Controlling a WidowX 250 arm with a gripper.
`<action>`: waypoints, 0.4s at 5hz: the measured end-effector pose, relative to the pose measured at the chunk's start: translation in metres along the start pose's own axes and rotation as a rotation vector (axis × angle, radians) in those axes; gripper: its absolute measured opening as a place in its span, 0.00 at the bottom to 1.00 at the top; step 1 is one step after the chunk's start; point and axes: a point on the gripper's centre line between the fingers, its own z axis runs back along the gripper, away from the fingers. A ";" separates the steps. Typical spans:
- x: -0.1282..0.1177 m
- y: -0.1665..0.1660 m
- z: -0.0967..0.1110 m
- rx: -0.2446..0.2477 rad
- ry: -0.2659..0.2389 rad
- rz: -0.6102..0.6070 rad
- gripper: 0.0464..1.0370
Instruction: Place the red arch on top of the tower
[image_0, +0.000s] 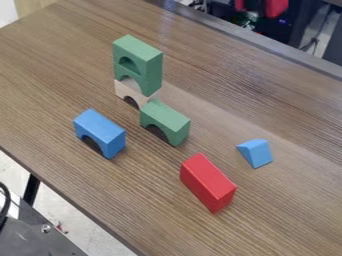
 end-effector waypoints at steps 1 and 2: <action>0.011 0.006 0.029 -0.046 0.017 0.014 0.56; 0.021 0.021 0.046 -0.049 -0.052 0.044 0.56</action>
